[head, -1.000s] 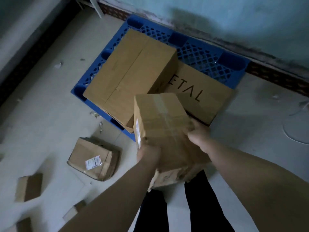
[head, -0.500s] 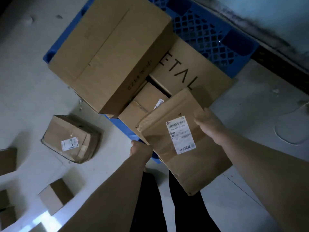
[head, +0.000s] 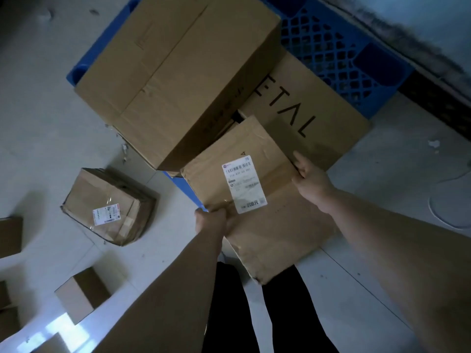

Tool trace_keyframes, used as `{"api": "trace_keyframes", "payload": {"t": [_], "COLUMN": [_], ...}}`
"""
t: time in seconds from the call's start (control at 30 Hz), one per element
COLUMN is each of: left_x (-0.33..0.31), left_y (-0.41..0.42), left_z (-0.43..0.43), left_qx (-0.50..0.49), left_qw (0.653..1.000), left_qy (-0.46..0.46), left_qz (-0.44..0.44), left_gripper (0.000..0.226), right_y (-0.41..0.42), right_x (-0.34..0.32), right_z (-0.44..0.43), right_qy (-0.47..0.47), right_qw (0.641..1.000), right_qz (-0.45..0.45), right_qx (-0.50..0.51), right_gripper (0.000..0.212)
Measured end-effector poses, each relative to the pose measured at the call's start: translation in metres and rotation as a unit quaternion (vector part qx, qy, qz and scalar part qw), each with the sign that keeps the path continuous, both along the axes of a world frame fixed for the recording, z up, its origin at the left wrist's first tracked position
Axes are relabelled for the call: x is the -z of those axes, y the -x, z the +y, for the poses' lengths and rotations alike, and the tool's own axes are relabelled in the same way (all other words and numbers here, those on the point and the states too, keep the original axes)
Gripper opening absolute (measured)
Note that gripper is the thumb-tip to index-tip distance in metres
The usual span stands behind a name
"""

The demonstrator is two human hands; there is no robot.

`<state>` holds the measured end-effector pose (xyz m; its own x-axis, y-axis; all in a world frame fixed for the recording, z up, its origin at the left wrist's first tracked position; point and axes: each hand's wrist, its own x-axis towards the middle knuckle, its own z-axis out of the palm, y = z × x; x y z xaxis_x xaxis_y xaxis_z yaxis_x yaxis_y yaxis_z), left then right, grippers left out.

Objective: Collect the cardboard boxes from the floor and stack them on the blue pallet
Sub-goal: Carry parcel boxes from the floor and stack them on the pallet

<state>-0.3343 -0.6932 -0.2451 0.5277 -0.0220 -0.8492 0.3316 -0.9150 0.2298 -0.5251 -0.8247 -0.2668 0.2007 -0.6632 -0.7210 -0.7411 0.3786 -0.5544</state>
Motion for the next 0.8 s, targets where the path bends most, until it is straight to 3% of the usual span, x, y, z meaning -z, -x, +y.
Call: {"api": "trace_keyframes", "payload": {"t": [0.07, 0.13, 0.2, 0.33, 0.47, 0.67, 0.8], "left_x": [0.0, -0.004, -0.004, 0.005, 0.013, 0.013, -0.005], "left_y": [-0.014, -0.016, -0.011, -0.011, -0.012, -0.007, -0.011], "left_z": [0.0, 0.001, 0.0, -0.008, -0.012, -0.014, -0.012], "left_qx": [0.0, 0.014, 0.041, 0.055, 0.046, 0.04, 0.024], "left_qw": [1.0, 0.996, 0.988, 0.984, 0.983, 0.985, 0.988], "left_qy": [-0.027, -0.062, -0.08, -0.1, -0.09, -0.068, -0.051], "left_qz": [0.003, 0.065, 0.123, 0.139, 0.152, 0.155, 0.145], "left_gripper": [0.067, 0.061, 0.047, 0.036, 0.056, 0.056, 0.063], "right_y": [-0.005, -0.011, -0.017, -0.03, -0.045, -0.064, -0.06], "right_x": [0.004, 0.005, 0.005, 0.009, 0.007, 0.008, 0.001], "right_z": [-0.001, 0.006, 0.013, 0.002, -0.02, -0.029, -0.016], "right_qy": [-0.011, -0.055, -0.079, -0.063, -0.072, -0.057, -0.02], "right_qw": [0.999, 0.993, 0.993, 0.997, 0.997, 0.998, 0.999], "right_qz": [0.048, 0.094, 0.073, 0.031, 0.01, 0.027, 0.038], "right_qx": [-0.017, -0.04, -0.04, -0.022, -0.011, -0.002, 0.014], "right_gripper": [0.063, 0.063, 0.065, 0.067, 0.069, 0.08, 0.076]}}
